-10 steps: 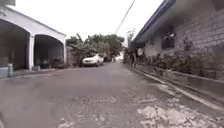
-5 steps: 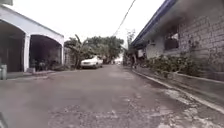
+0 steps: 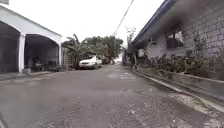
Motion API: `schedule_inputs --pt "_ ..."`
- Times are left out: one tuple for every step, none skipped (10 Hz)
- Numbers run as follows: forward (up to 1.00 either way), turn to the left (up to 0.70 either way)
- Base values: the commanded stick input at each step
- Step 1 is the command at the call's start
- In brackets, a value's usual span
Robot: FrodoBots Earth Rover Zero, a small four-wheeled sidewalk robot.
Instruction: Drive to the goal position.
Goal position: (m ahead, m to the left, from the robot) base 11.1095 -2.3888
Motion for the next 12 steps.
schedule_inputs --pt "0.70 0.00" --pt "0.70 0.00" --pt "0.70 0.00" --pt "0.70 0.00" --pt "0.70 0.00" --pt "0.70 0.00" --pt "0.70 0.00" --pt "0.70 0.00" --pt "0.70 0.00" --pt "0.70 0.00" --pt "0.70 0.00" --pt "0.70 0.00"
